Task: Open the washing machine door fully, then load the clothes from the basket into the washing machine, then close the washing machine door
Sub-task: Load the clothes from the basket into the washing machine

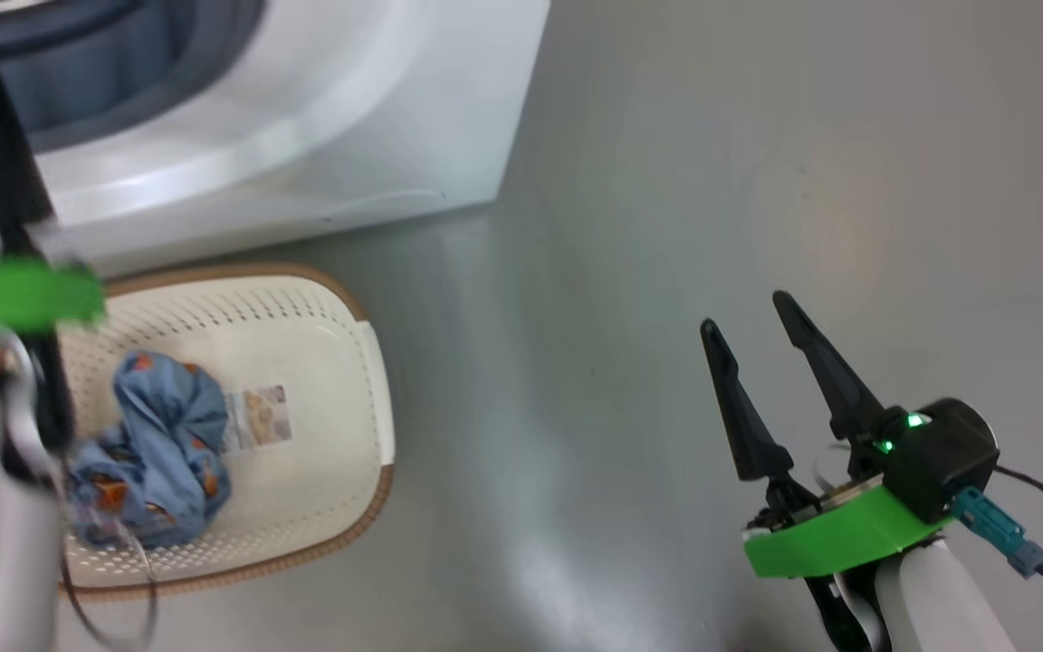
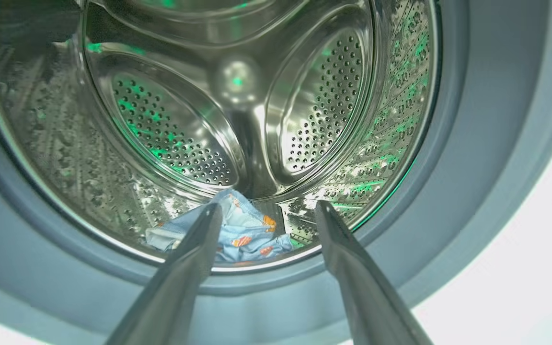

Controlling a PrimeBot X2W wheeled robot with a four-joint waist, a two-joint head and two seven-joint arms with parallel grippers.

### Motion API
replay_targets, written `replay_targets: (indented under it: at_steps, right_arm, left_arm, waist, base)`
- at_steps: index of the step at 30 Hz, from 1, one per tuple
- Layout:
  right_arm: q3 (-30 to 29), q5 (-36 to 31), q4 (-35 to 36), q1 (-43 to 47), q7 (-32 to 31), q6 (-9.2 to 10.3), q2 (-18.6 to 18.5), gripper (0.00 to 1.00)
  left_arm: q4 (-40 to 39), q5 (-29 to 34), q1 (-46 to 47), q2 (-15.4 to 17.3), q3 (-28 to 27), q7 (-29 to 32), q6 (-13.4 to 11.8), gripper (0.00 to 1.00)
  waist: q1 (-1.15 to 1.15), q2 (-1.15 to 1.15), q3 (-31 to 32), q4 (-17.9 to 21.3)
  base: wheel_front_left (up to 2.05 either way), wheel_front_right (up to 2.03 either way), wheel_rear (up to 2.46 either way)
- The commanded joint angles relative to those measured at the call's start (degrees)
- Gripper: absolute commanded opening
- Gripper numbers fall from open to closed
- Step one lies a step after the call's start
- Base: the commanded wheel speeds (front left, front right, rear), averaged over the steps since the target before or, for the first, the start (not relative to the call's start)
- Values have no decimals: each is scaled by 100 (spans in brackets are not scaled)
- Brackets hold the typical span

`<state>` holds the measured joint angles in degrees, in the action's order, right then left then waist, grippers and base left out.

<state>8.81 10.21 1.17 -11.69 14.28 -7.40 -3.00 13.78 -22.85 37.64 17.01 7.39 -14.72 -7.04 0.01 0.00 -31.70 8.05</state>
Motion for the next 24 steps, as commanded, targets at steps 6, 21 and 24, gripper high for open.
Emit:
replay_targets:
  at_steps: [6,21,24]
  right_arm:
    - [29,-130,79,344,-65,-9,12,100]
    - [-34,-290,47,932,-284,-9,13,100]
    - [-39,-316,95,1101,-334,-9,13,100]
  left_arm:
    - [-1092,125,-1381,74,-206,-27,-309,100]
    - [-1989,167,-3642,-220,228,59,-611,100]
    - [-2001,148,-3922,-223,314,113,-605,100]
  waist:
    - [0,0,687,-362]
    - [0,0,1953,-719]
    - [0,0,2190,-752]
  base:
    - [0,0,0]
    - [0,0,0]
    - [0,0,0]
